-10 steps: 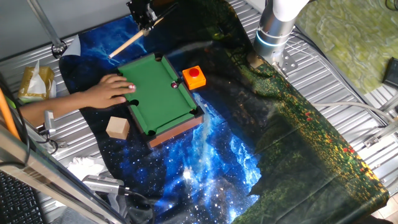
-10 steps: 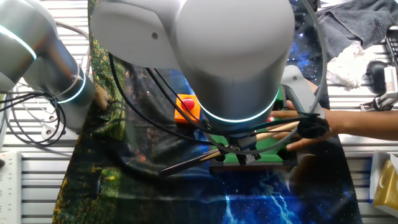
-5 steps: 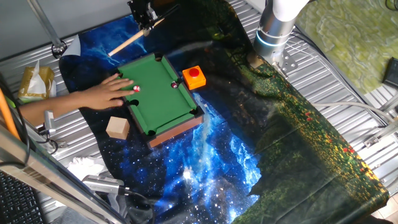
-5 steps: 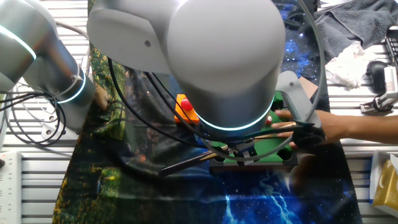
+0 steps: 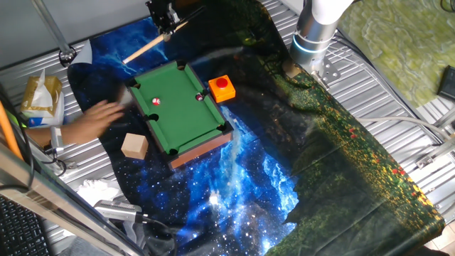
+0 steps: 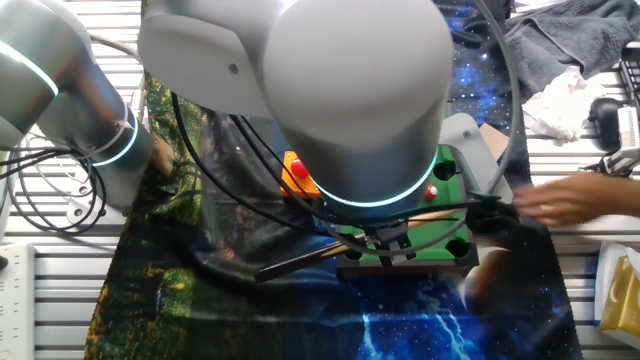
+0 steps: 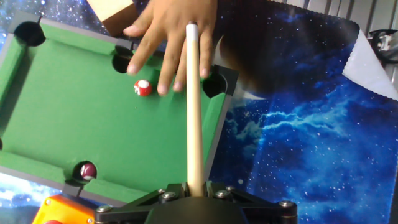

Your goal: Hit the pool ball

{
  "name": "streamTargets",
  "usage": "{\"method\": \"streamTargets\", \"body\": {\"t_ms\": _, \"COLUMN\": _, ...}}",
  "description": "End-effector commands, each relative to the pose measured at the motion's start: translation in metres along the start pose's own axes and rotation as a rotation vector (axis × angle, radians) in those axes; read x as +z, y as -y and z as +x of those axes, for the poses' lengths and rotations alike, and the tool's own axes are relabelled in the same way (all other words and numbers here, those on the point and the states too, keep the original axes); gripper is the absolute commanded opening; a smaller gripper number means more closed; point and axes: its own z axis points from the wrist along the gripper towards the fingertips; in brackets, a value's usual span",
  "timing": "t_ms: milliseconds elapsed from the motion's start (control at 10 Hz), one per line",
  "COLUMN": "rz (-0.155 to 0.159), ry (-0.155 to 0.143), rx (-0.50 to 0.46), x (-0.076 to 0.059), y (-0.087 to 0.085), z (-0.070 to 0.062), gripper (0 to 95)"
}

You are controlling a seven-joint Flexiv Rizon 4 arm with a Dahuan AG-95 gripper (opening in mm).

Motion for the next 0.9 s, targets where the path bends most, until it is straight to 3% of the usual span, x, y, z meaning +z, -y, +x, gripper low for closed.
{"method": "streamTargets", "body": {"t_ms": 100, "rz": -0.007, "ry": -0.008, "rx": -0.022, "x": 0.0012, "y": 0.0008, "z": -0.0017, "gripper": 0.0}}
{"method": "streamTargets", "body": {"t_ms": 300, "rz": -0.006, "ry": -0.007, "rx": 0.002, "x": 0.0014, "y": 0.0004, "z": -0.0020, "gripper": 0.0}}
{"method": "streamTargets", "body": {"t_ms": 500, "rz": -0.022, "ry": 0.001, "rx": 0.034, "x": 0.0033, "y": -0.0021, "z": -0.0040, "gripper": 0.0}}
{"method": "streamTargets", "body": {"t_ms": 700, "rz": -0.061, "ry": 0.015, "rx": 0.065, "x": 0.0050, "y": -0.0043, "z": -0.0056, "gripper": 0.0}}
{"method": "streamTargets", "body": {"t_ms": 900, "rz": -0.067, "ry": 0.012, "rx": 0.086, "x": 0.0060, "y": -0.0046, "z": -0.0060, "gripper": 0.0}}
